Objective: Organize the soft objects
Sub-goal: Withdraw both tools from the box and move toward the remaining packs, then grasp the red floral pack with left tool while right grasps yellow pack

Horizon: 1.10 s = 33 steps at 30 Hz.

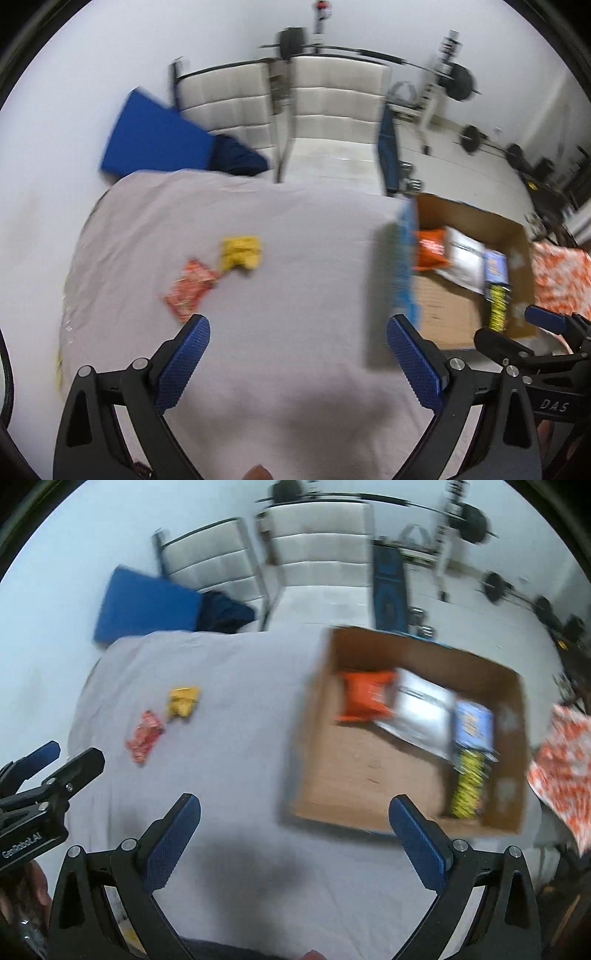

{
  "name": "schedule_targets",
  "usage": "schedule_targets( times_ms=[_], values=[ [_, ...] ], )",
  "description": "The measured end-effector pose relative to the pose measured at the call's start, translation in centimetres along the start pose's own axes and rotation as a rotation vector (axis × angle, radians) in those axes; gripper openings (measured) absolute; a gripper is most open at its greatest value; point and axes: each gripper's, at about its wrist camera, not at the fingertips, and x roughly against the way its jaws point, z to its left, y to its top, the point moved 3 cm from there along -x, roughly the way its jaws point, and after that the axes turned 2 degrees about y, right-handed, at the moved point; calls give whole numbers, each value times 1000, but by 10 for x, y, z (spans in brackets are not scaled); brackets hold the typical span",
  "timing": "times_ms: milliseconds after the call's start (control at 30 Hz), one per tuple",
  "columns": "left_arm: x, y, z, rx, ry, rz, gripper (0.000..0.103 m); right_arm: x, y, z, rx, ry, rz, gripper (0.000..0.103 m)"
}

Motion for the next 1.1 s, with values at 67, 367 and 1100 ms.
schedule_targets(
  times_ms=[67, 367, 1100],
  values=[
    [-14, 5, 42, 44, 45, 20, 98, -22, 19, 37, 35, 28, 37, 103],
    [-101, 19, 160, 112, 127, 154, 98, -136, 89, 148, 78, 82, 182, 103],
    [-288, 8, 171, -47, 3, 435, 98, -344, 136, 198, -5, 88, 424, 102]
  ],
)
